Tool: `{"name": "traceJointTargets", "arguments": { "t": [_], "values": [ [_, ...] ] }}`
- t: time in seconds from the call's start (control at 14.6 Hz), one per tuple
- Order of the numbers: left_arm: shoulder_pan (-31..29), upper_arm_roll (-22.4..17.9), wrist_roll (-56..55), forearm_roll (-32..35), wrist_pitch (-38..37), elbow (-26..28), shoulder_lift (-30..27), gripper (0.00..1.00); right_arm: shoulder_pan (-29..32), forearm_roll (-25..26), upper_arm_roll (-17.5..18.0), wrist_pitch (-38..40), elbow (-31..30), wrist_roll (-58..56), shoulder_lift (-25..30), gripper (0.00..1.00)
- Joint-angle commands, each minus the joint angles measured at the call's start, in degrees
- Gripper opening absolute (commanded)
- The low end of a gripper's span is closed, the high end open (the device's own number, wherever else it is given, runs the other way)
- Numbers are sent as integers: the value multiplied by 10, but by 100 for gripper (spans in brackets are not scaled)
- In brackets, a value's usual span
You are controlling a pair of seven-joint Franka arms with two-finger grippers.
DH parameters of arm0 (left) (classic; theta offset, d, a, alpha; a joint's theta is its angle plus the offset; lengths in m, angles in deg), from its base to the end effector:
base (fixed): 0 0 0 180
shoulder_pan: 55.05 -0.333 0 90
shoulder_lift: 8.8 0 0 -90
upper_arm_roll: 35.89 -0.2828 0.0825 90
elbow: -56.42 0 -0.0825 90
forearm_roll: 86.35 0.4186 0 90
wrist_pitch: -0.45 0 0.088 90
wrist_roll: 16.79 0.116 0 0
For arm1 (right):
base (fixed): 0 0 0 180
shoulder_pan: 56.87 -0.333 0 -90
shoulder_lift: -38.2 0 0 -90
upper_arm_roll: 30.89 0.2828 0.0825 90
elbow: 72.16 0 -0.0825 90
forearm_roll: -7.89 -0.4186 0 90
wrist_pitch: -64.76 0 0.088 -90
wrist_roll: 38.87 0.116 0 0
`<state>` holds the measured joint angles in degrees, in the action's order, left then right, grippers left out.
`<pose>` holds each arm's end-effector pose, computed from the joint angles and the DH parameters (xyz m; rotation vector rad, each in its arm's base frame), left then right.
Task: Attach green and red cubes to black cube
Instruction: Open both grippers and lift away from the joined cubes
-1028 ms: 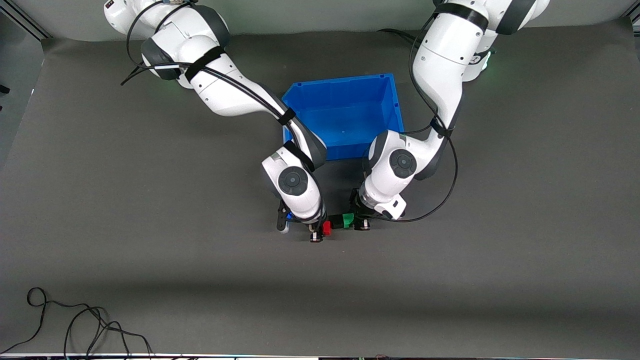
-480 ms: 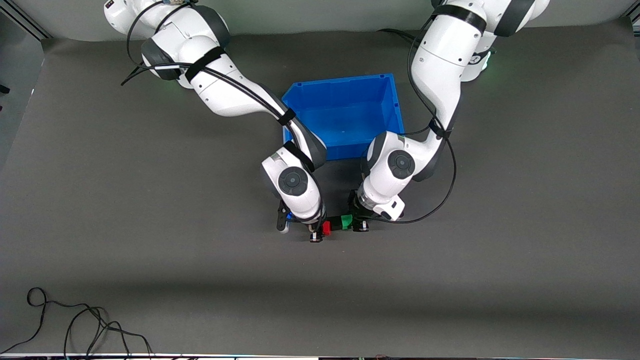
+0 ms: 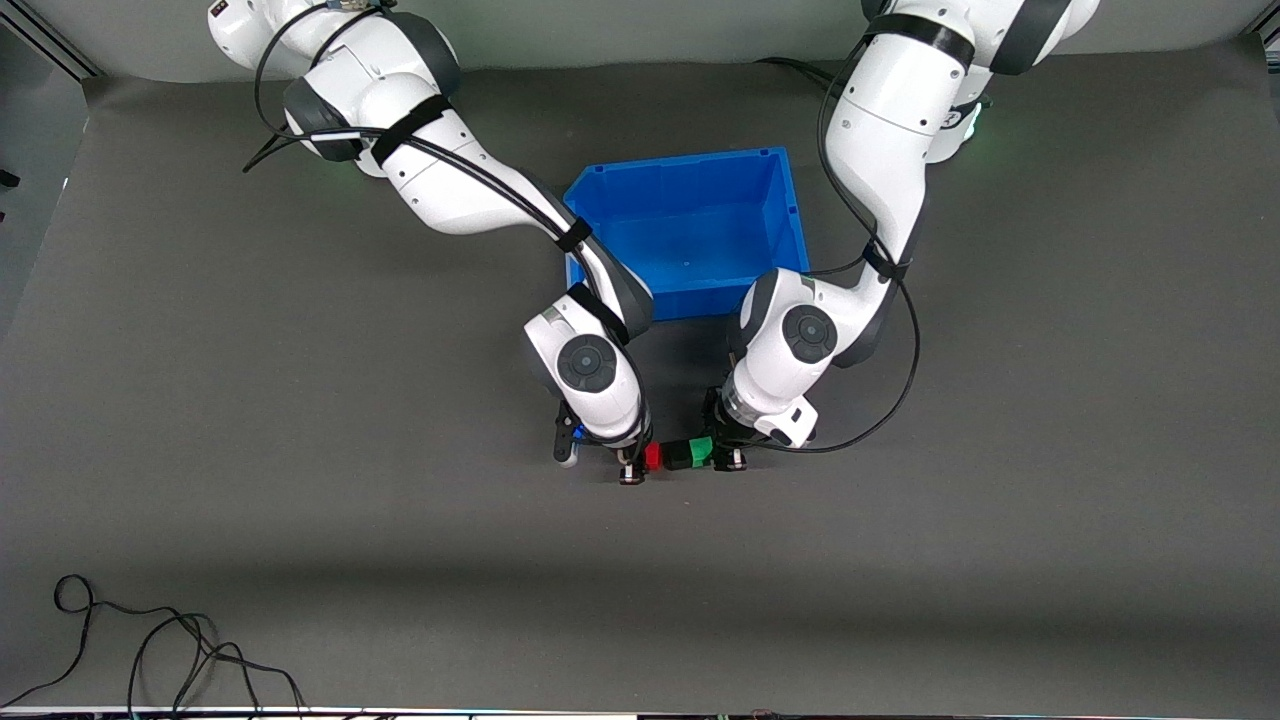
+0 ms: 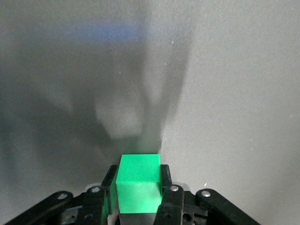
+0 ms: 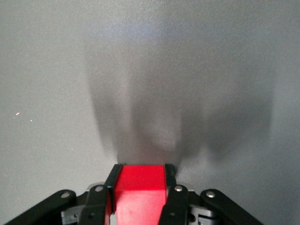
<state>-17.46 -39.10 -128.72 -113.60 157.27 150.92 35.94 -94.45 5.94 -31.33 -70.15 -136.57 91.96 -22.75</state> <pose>0.5931 -0.3903 0.1274 1.7932 2.1269 -0.1655 0.6223 0.4743 0.1235 -2.0149 2.1871 0.0031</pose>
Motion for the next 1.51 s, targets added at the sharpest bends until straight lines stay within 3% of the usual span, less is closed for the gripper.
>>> {"name": "traceJointTargets", "arguments": {
  "t": [0.0, 0.21, 0.27, 0.34, 0.41, 0.69, 0.82, 1.1, 1.3, 1.44],
  "values": [
    [20, -10, -25, 8, 7, -24, 25, 16, -6, 12, -4, -4, 10, 14, -8, 0],
    [22, -10, -24, 8, 7, -27, 26, 21, -4, 12, -4, -4, 11, 16, -7, 0],
    [22, -10, -24, 11, 7, -27, 25, 36, -3, 12, -4, -4, 11, 16, -7, 62],
    [22, -11, -22, 12, 6, -26, 25, 82, -3, 12, -4, -5, 11, 10, -7, 99],
    [20, -11, -22, 19, 6, -26, 25, 100, -2, 12, -4, -5, 12, 7, -7, 100],
    [13, -34, -16, 59, -11, -18, 17, 100, 3, 11, -4, -5, 17, -24, -1, 100],
    [11, -64, 14, 70, -68, -15, 3, 100, 22, 7, -3, 0, 18, -42, 13, 100],
    [-13, -112, 185, 70, -206, -7, -47, 100, 69, 5, 11, 58, 18, -107, 65, 100],
    [-81, -116, 345, 72, -316, -3, -114, 100, 130, -3, 52, 163, 18, -186, 125, 100],
    [-122, -117, 466, 94, -391, -4, -157, 100, 158, -15, 60, 219, 17, -230, 165, 100]
  ]
}}
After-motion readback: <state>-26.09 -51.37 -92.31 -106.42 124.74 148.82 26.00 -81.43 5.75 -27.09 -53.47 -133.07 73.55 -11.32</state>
